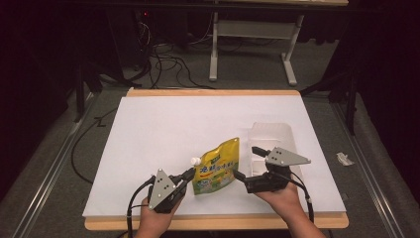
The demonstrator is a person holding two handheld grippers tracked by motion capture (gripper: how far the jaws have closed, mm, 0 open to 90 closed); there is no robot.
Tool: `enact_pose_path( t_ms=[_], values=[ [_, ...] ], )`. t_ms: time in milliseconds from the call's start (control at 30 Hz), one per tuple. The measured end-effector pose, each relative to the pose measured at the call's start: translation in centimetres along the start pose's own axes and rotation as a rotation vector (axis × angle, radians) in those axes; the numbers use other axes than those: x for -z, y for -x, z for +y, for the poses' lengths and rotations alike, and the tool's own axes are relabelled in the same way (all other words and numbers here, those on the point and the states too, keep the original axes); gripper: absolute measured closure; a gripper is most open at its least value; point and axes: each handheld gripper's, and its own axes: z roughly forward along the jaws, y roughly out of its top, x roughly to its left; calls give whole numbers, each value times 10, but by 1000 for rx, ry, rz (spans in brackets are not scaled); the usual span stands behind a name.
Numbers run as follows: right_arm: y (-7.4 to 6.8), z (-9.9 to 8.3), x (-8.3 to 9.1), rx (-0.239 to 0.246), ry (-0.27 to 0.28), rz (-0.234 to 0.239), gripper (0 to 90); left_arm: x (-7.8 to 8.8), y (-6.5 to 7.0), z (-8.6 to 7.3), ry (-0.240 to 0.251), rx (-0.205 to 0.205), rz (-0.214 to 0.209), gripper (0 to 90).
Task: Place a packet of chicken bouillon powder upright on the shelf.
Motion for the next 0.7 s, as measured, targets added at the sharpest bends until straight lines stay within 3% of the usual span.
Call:
enact_pose_path(
  t_ms=[233,700],
  values=[
    [-3,4,-21,5,-21,31,30,1,2,0,-1,-24,-12,900],
    [-3,16,-37,1,-35,55,107,0,4,0,2,-34,-16,900]
  ],
)
